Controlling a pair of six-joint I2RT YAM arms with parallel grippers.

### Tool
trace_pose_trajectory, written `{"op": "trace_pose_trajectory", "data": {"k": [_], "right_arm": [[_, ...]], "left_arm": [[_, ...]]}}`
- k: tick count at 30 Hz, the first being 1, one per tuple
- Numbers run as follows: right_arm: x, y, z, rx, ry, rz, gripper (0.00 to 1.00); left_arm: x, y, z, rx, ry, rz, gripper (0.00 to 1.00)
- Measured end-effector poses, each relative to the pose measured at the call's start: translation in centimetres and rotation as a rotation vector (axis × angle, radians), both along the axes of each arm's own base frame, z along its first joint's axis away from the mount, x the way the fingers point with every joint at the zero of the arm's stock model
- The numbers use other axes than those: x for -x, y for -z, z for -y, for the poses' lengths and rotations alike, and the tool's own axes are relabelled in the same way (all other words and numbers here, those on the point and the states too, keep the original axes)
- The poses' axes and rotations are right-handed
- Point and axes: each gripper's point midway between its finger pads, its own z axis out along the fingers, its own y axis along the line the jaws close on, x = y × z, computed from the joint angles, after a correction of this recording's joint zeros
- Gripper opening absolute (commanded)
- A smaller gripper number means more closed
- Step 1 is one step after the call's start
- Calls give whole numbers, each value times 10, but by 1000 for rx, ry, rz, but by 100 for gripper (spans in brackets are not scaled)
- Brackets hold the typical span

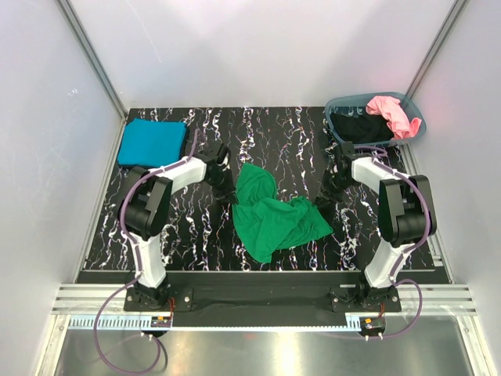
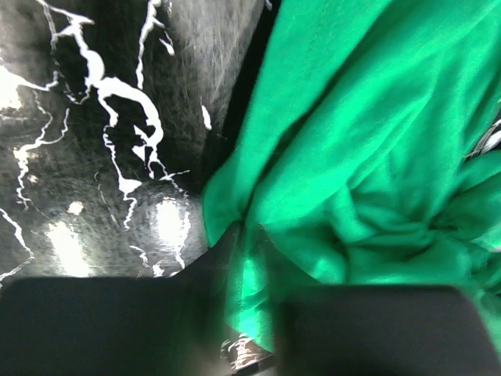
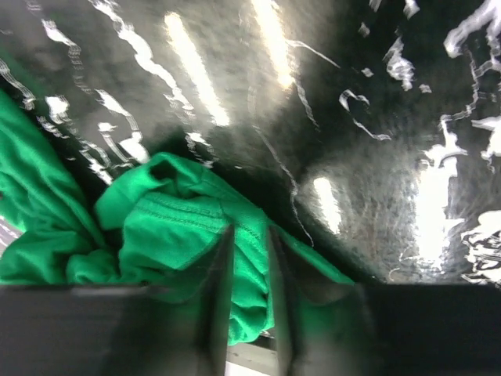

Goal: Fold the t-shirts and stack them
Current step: Flatten the tshirt out

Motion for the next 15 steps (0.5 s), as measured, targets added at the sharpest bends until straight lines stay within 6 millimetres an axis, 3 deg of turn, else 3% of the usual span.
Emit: {"op": "trace_pose_trajectory", "data": {"k": [2,4,6,8,10,13,15], "right_arm": [[-8,-8,0,-4,-8,22,0],[-22,-24,0,-8,-8,57,0],[-45,-51,1,-10,1,118,0],[-73,-89,4,-1,18,213,0],[-95,-133,9,20,43,314,0],[-96,-193,21,62,85,427,0],[-82,-227,26,68,104,496,11]], "left_arm": [[1,-2,-2,-11,16,-9,0],[-9,-17,-5,-15,16,7,0],[-30,-45,-12,-10,-4,69,0],[-50,-83,-21,-12,-35,157,0],[-67,-135,-33,-16,-75,284,0],[-63,-220,-48,3,-123,480,0],[-46,-260,-55,25,-136,570,0]]}}
